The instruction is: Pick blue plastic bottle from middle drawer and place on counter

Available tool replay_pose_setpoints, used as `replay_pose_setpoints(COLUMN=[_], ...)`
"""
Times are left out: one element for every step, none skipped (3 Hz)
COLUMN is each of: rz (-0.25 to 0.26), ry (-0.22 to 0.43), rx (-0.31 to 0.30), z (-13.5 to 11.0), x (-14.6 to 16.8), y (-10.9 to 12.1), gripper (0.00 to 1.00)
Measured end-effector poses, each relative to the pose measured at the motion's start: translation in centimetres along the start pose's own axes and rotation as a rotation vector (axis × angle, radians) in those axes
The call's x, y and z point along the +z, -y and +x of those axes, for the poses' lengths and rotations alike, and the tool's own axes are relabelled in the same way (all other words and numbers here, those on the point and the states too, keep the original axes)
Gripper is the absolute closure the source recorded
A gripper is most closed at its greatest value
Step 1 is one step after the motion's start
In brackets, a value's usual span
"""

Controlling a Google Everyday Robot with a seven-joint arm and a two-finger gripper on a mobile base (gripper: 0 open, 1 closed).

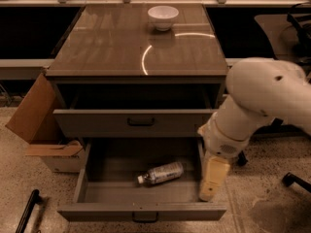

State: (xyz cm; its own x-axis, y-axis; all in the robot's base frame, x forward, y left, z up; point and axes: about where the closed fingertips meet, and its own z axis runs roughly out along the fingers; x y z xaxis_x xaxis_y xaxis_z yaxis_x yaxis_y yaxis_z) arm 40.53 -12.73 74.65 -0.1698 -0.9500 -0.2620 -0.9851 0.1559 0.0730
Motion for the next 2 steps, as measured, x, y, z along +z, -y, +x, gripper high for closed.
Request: replay_pose_setpoints(rz=[-0.027,-0.038], ry=[0.011,0.027], rx=[-0.003,0.007], z=[-0.2,-0.5], x=[7.2,13.2], y=[2.5,4.4], gripper=[0.00,0.00])
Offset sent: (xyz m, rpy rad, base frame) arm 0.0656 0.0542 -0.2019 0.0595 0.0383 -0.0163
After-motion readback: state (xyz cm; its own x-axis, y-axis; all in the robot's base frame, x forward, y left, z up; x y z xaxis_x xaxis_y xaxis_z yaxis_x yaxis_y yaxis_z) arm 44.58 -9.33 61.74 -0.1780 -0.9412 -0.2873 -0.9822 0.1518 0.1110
